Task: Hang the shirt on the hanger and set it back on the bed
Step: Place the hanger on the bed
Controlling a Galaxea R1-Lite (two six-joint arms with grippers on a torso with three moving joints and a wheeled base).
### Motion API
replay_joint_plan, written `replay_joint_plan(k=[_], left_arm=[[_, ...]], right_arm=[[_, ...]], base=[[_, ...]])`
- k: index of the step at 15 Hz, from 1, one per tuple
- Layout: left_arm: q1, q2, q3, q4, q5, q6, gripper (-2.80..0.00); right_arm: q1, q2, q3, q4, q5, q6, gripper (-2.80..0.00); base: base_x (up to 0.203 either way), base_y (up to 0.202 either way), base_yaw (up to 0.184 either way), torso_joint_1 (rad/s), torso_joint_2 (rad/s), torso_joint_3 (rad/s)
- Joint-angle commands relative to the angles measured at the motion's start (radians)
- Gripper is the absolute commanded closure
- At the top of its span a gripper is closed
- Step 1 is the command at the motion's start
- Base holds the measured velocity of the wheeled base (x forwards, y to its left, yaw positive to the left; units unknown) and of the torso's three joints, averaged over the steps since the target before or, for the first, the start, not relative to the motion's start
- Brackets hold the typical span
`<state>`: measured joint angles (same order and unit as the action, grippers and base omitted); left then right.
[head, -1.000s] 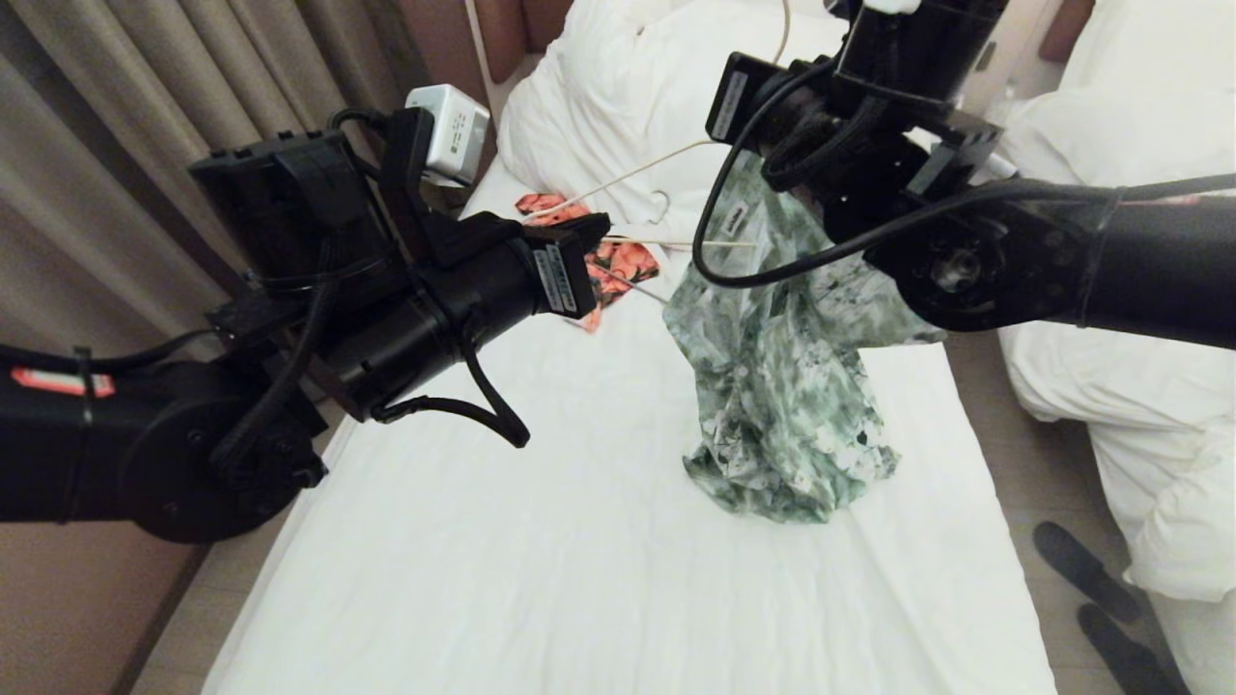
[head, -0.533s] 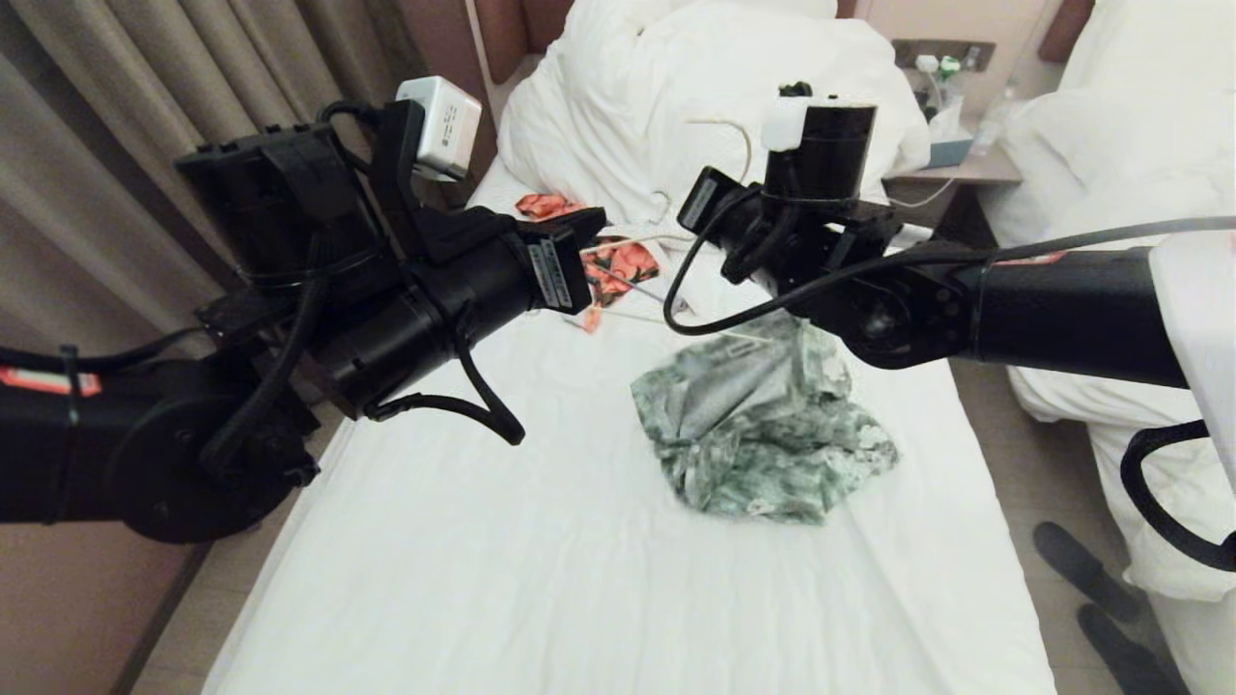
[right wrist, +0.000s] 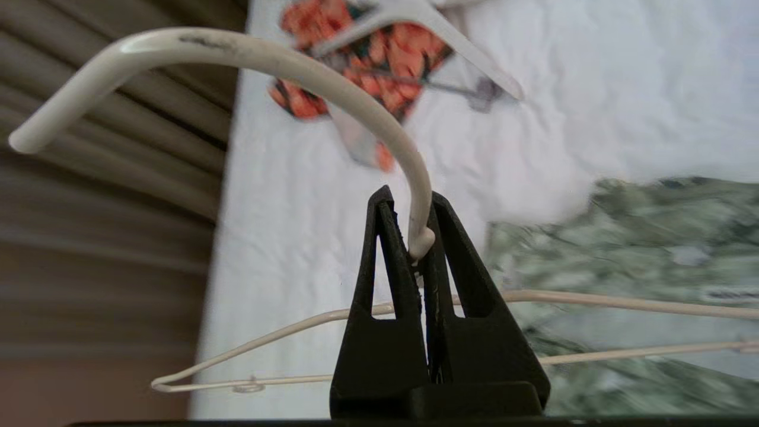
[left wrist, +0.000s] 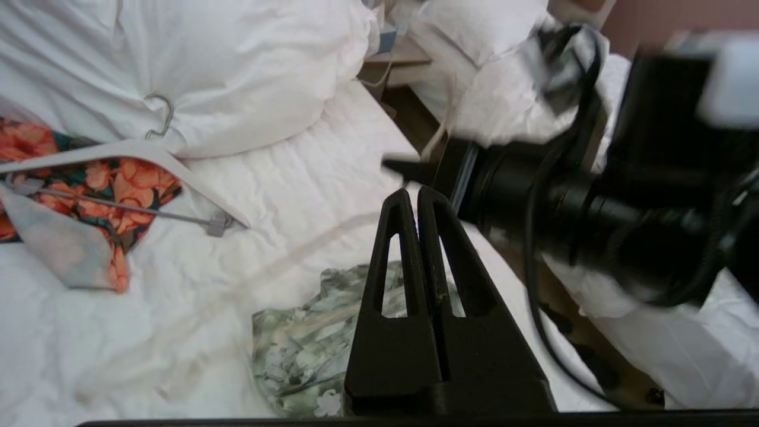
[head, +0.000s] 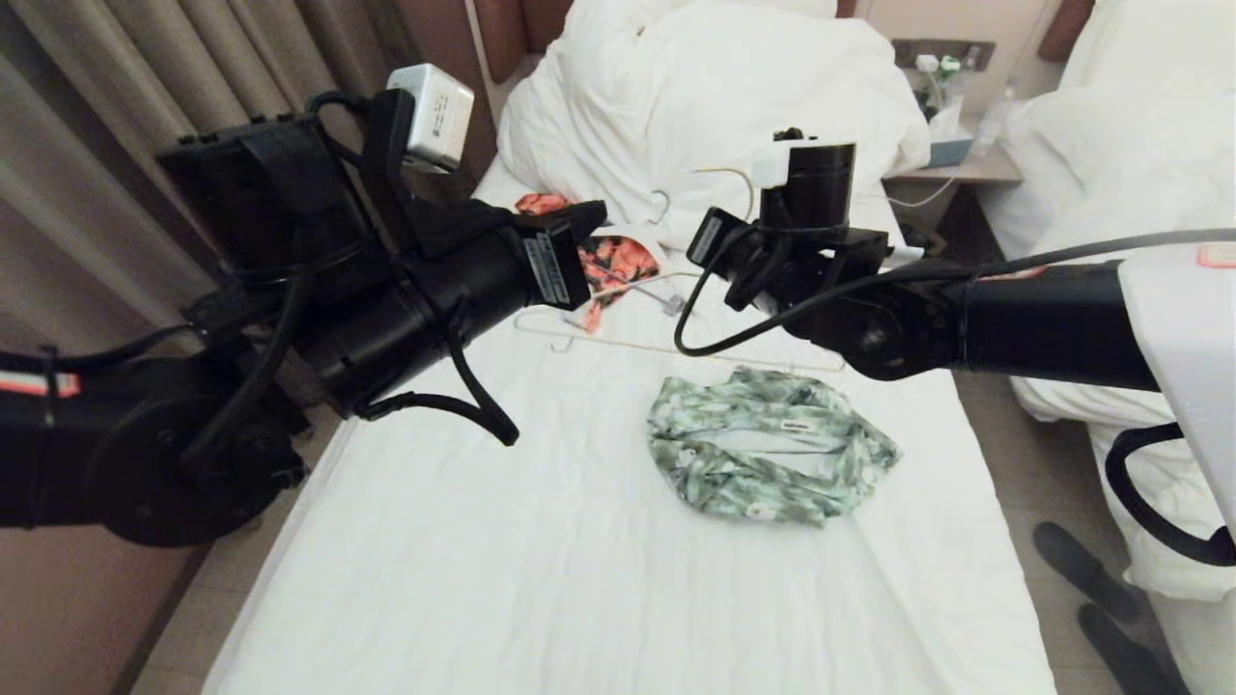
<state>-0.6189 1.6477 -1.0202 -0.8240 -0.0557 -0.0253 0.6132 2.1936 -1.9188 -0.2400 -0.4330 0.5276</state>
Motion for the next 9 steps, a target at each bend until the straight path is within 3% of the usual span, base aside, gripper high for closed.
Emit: replay_joint_plan(k=[1, 5, 9], left_arm=[[0.001, -0.028, 0.000, -0.004, -0.001, -0.002, 0.00], [0.028, -0.058, -0.003, -0.003, -0.003, -0.003, 0.00], [0.043, -0.063, -0.006, -0.004, 0.005, -0.002, 0.00]], right_arm=[[-0.003, -0.002, 0.038, -0.002, -0.004, -0.015, 0.00], [-0.041, -0.009, 0.098, 0.013, -0.004, -0.068, 0.00], [-0.071, 0.005, 0.115, 0.215, -0.003, -0.074, 0.00]], base=[[0.000, 0.000, 0.000, 0.000, 0.00, 0.000], [0.000, 0.000, 0.000, 0.000, 0.00, 0.000], [0.000, 0.000, 0.000, 0.000, 0.00, 0.000]])
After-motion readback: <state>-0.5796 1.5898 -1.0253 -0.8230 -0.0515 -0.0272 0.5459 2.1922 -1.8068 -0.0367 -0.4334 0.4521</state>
